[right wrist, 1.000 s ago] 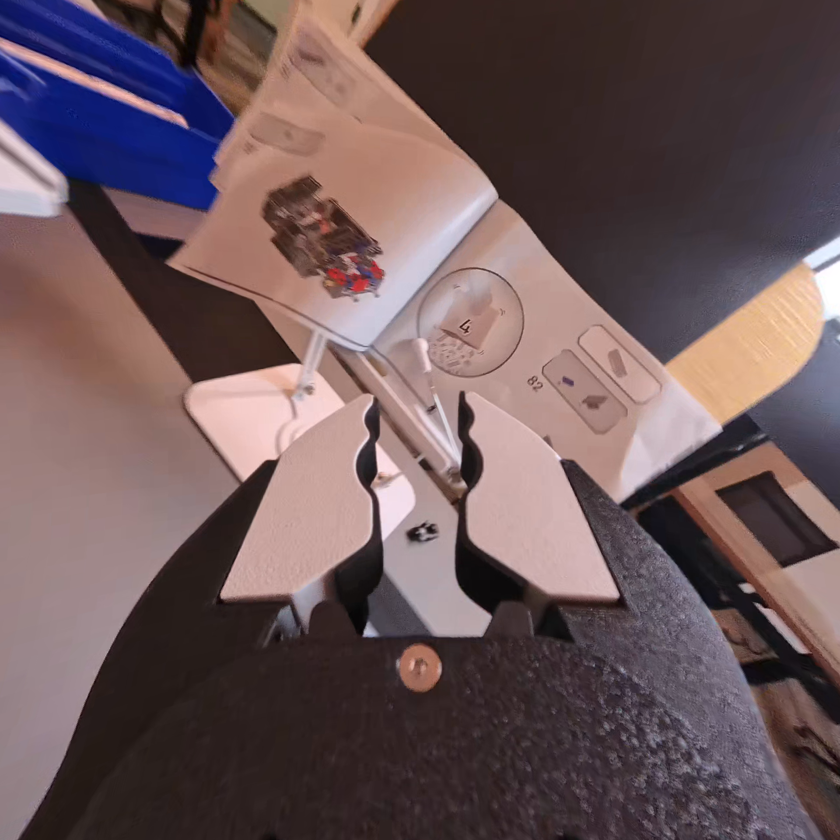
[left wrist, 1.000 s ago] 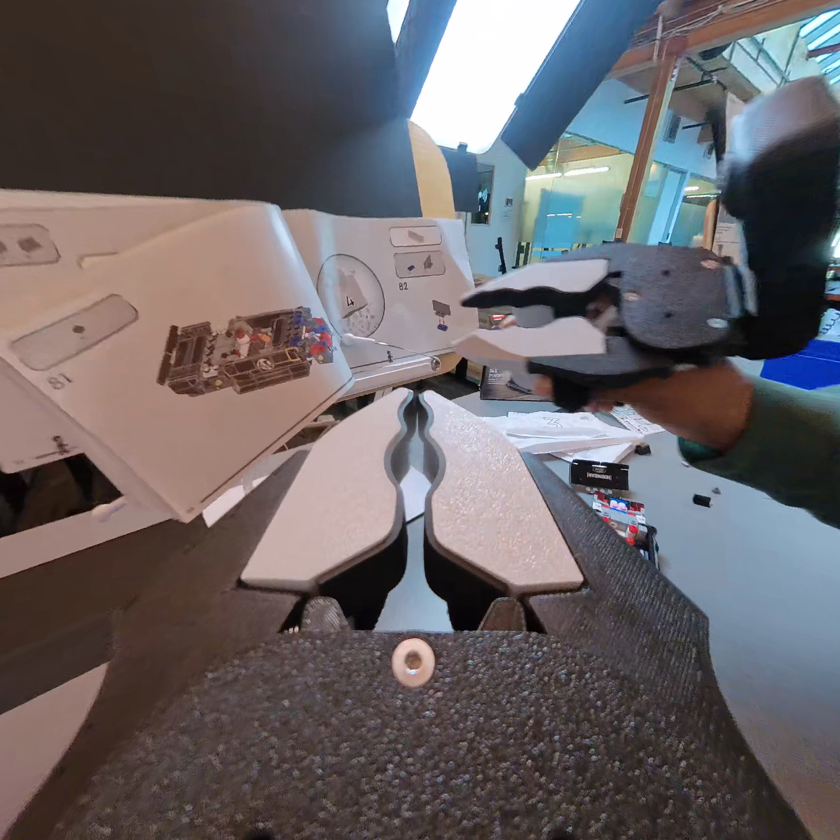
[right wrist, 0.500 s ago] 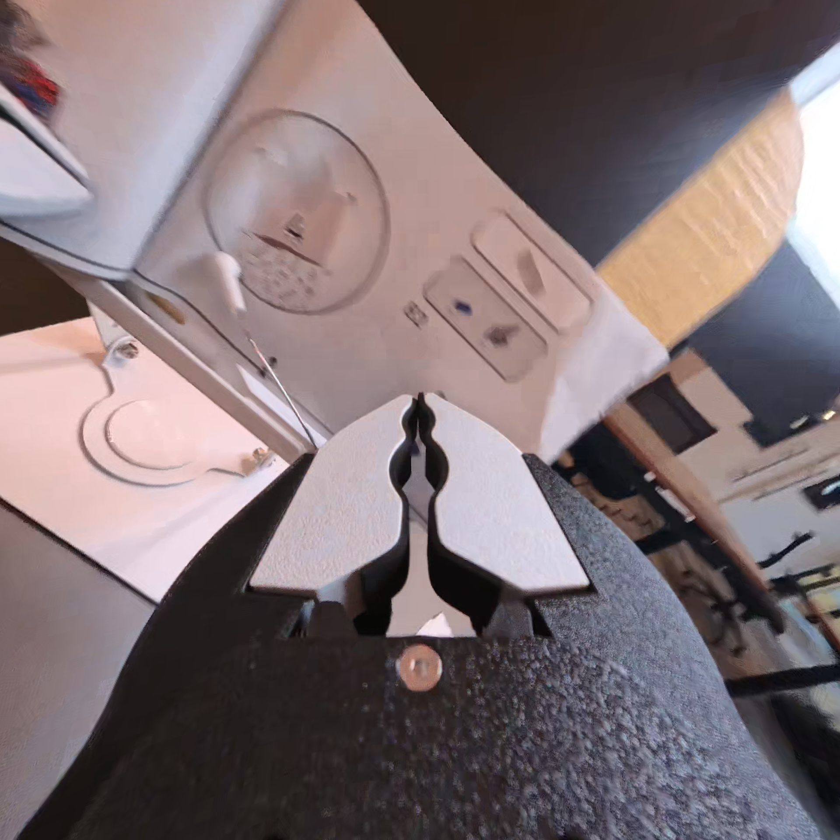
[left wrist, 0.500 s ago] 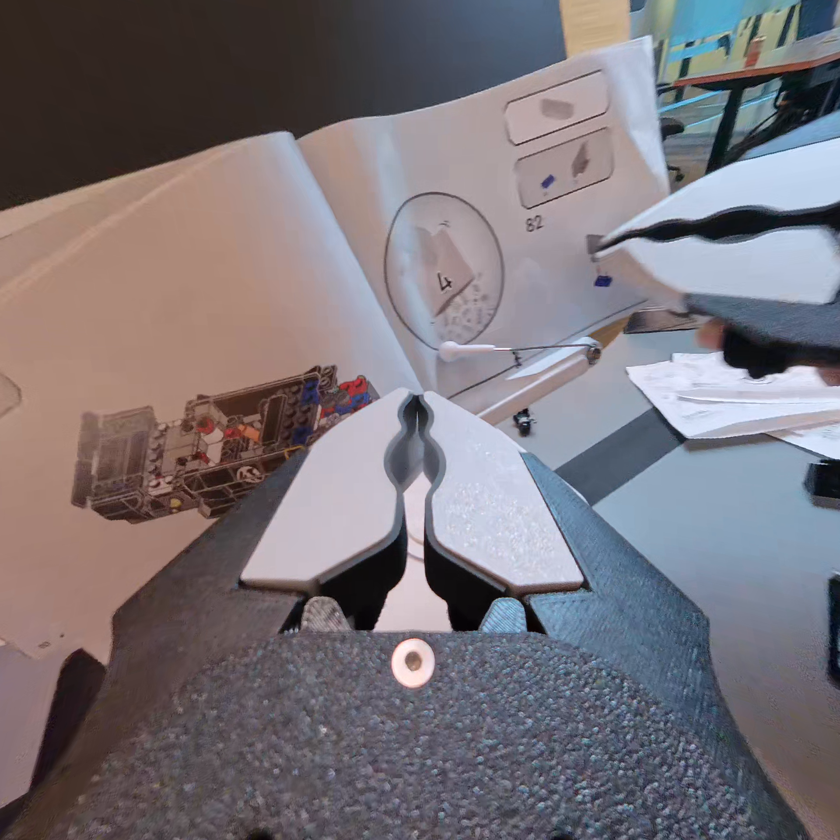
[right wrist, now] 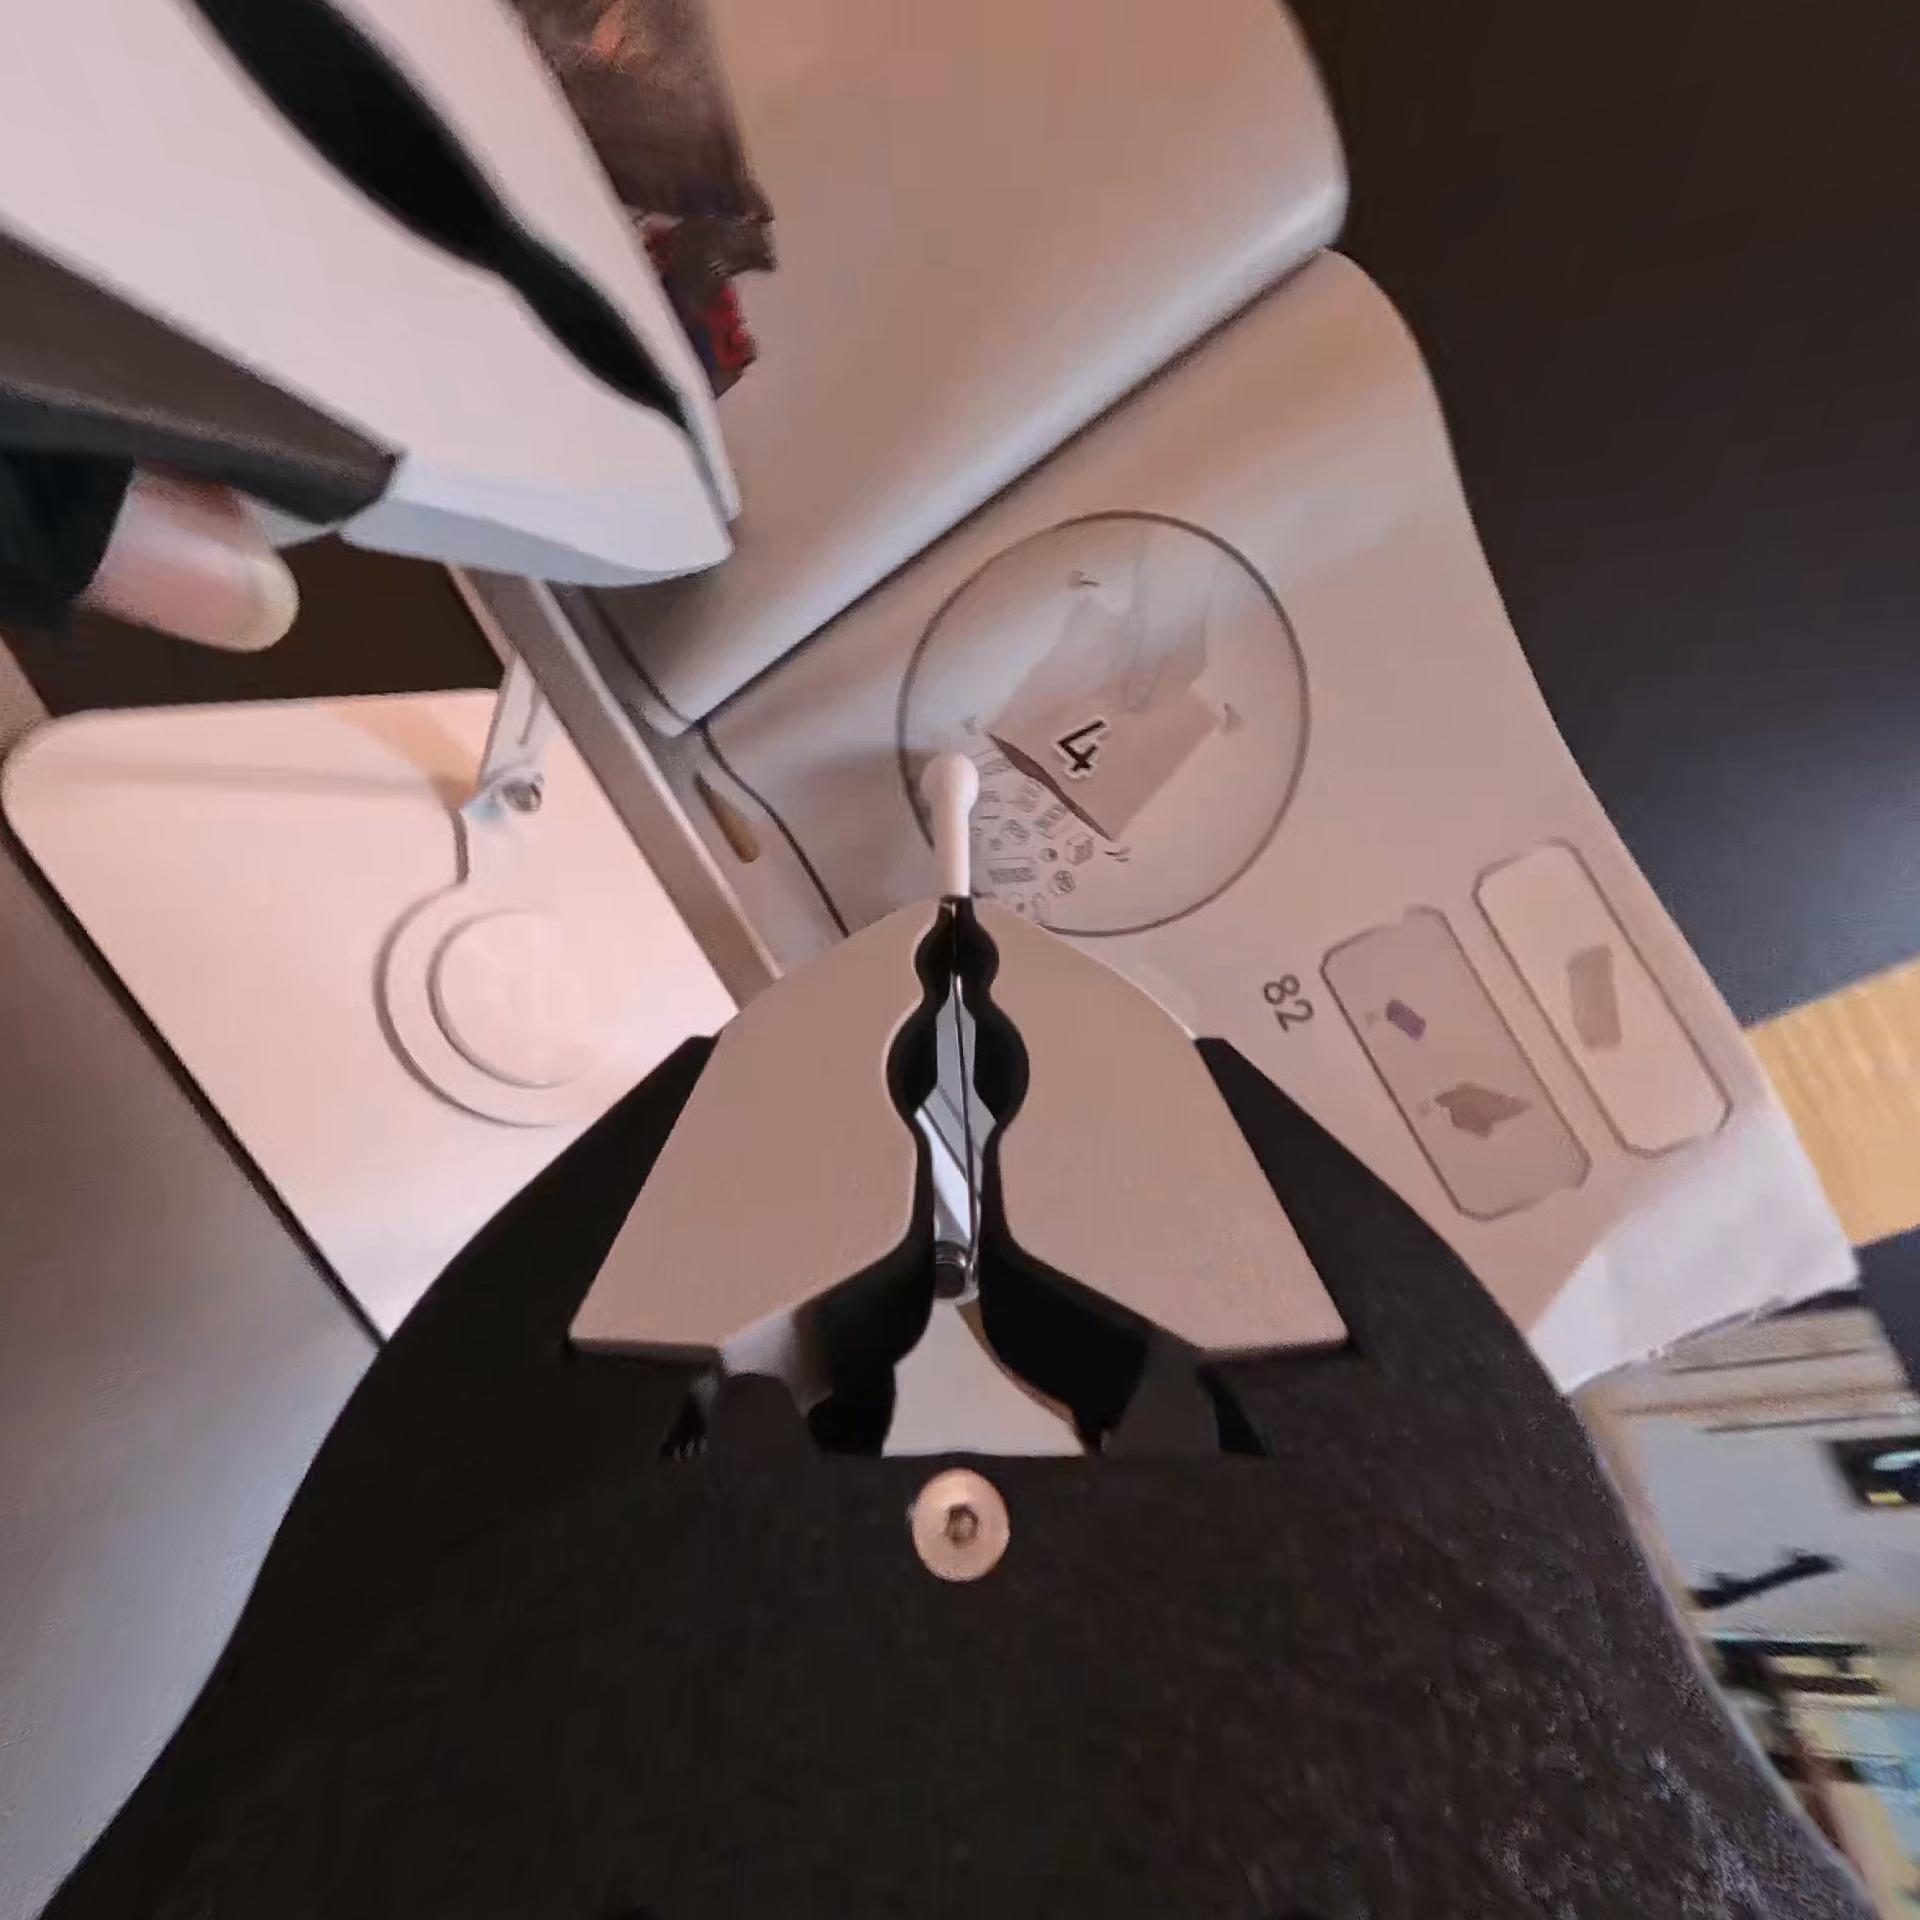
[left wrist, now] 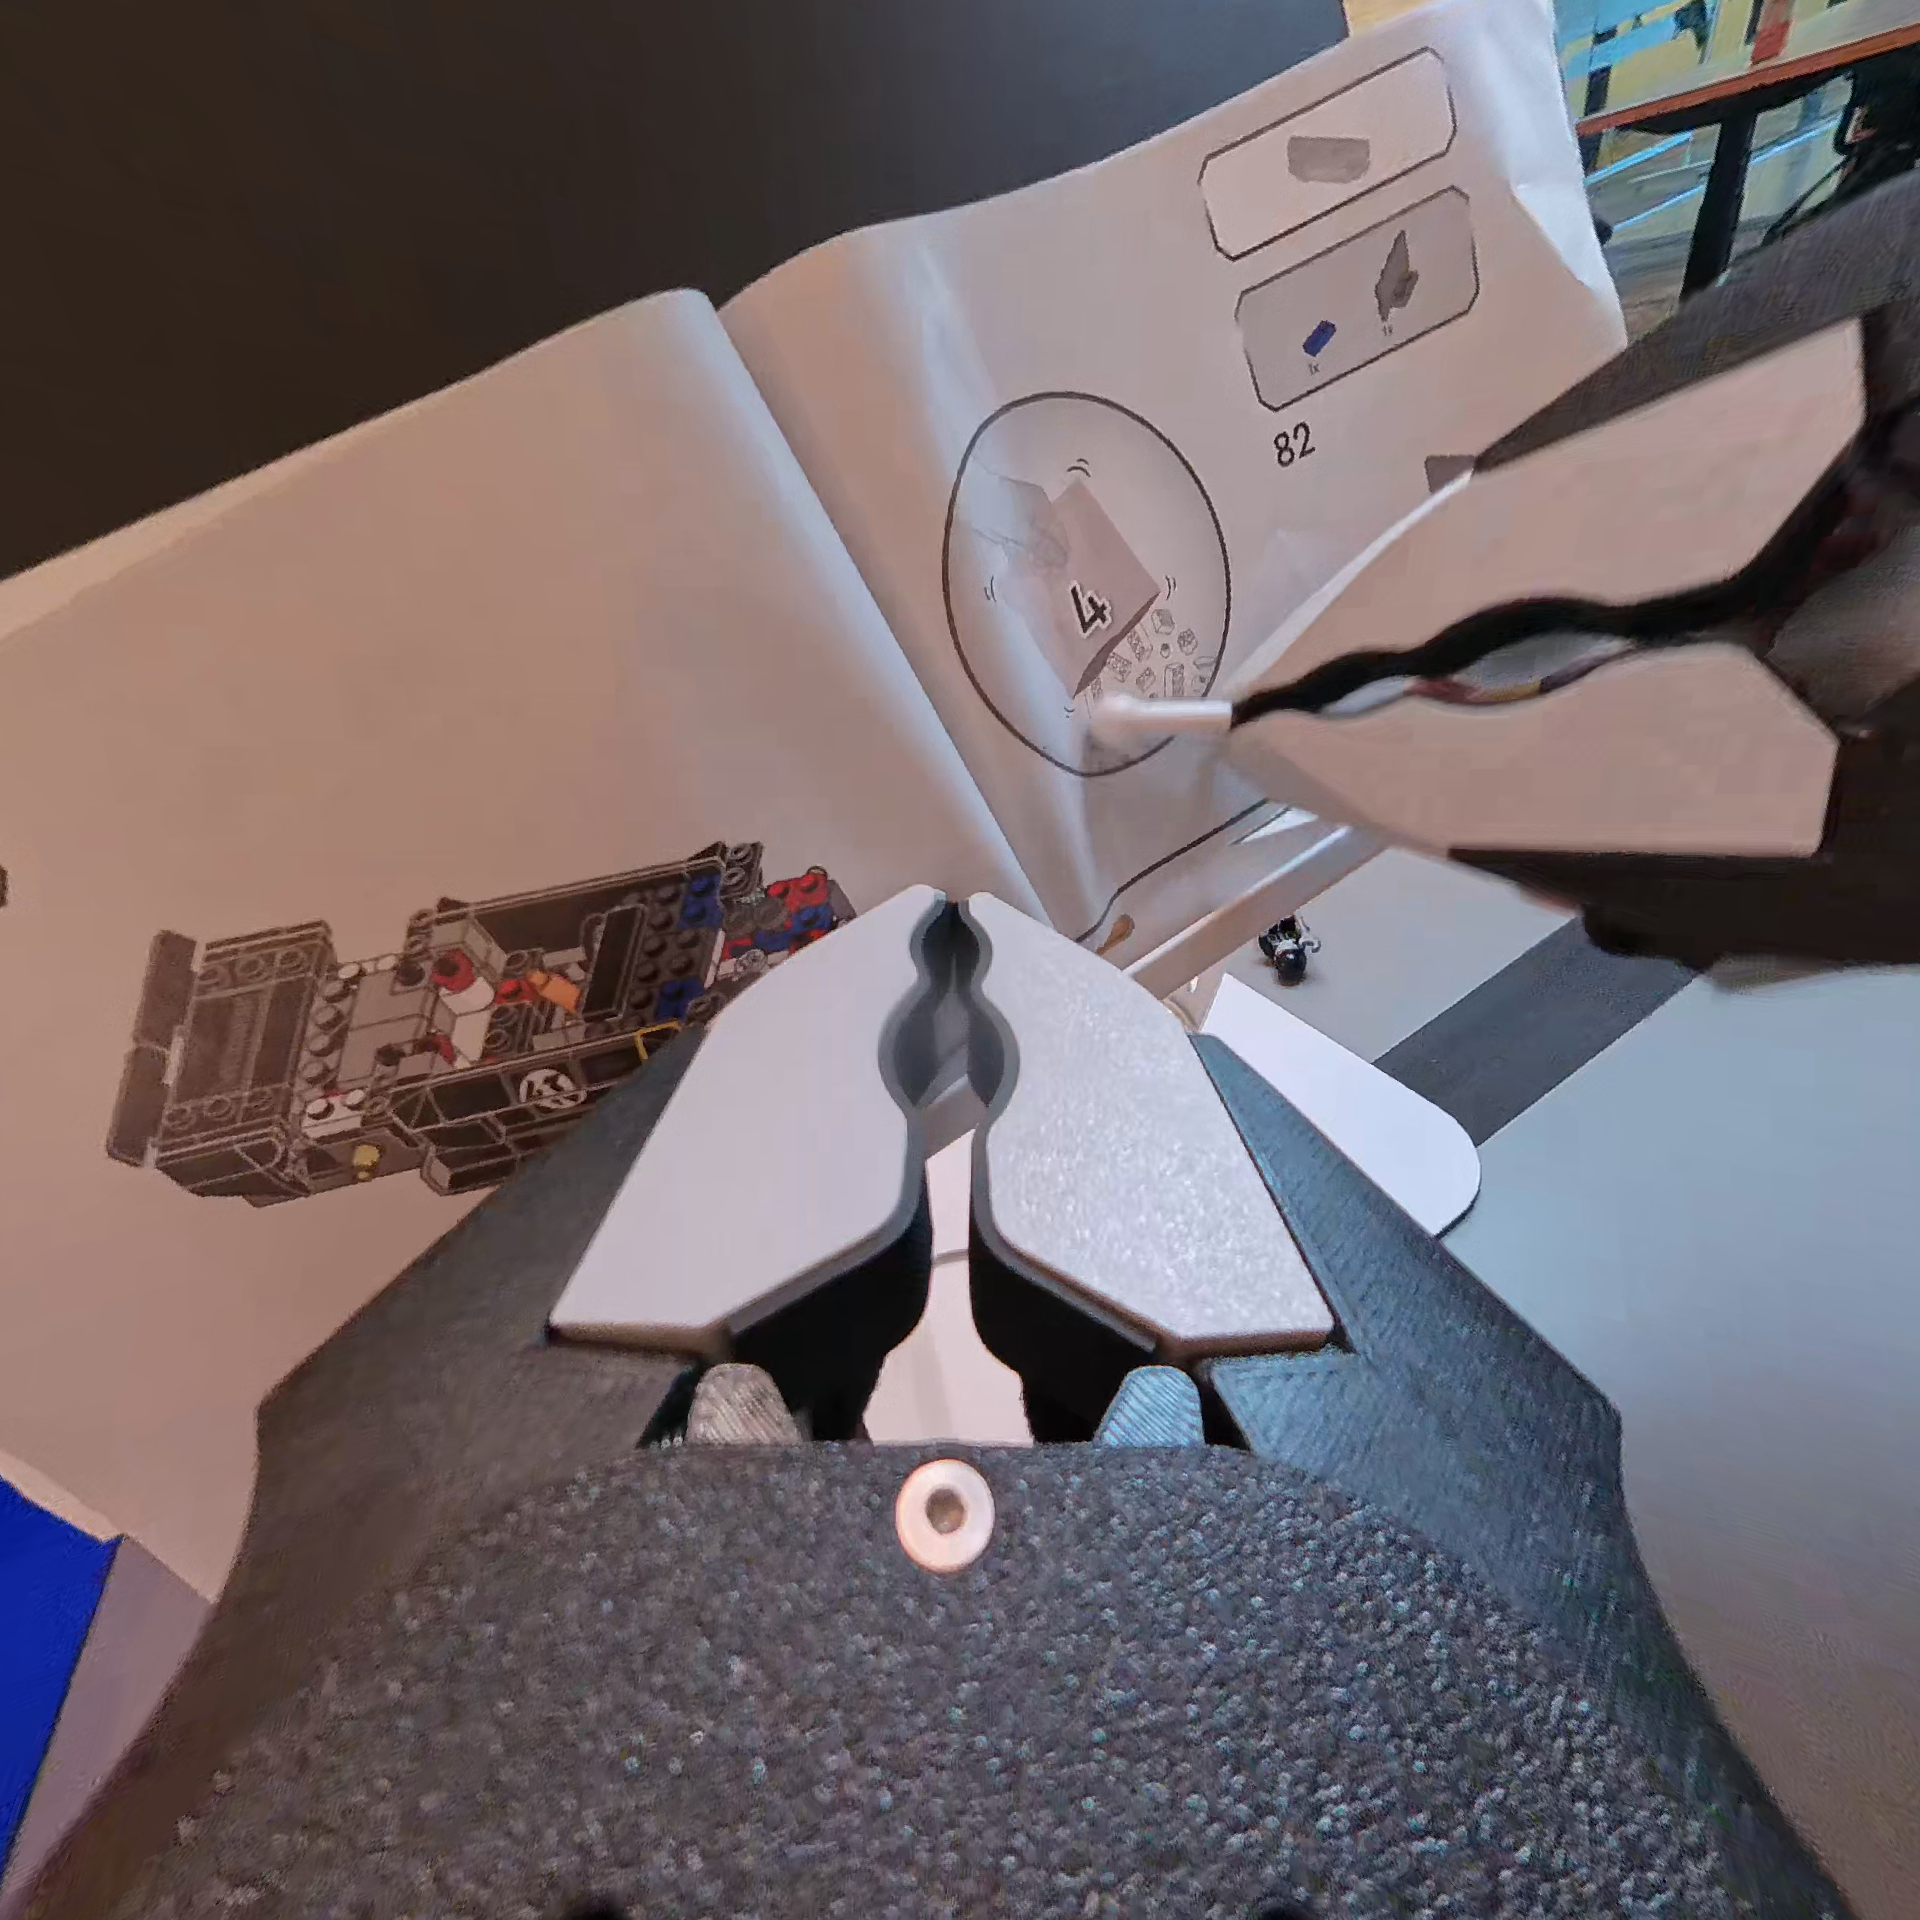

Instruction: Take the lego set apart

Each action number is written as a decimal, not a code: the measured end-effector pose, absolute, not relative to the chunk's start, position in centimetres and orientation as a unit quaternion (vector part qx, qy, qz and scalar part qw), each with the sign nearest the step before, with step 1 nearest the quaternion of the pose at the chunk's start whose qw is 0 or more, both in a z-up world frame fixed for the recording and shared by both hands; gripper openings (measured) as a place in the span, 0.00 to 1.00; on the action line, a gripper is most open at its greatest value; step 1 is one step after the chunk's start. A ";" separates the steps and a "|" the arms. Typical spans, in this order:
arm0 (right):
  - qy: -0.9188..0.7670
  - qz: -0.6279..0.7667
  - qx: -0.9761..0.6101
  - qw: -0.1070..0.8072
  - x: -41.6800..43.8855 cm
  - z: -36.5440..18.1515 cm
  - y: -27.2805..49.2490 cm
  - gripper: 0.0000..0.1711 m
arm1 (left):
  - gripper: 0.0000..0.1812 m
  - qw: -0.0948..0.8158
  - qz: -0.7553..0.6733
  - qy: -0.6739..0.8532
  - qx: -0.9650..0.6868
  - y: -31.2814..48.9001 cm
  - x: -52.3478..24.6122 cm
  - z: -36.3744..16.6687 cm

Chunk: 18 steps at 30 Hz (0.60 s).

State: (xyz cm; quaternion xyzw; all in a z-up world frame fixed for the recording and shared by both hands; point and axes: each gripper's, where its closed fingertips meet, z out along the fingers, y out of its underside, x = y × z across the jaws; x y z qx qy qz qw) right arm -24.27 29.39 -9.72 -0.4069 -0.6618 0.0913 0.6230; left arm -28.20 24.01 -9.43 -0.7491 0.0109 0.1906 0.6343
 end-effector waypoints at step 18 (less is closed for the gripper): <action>-0.467 0.279 -0.497 0.677 -16.8 -3.6 35.1 0.24 | 0.00 0.667 0.176 0.067 -0.721 25.4 -27.2 -9.3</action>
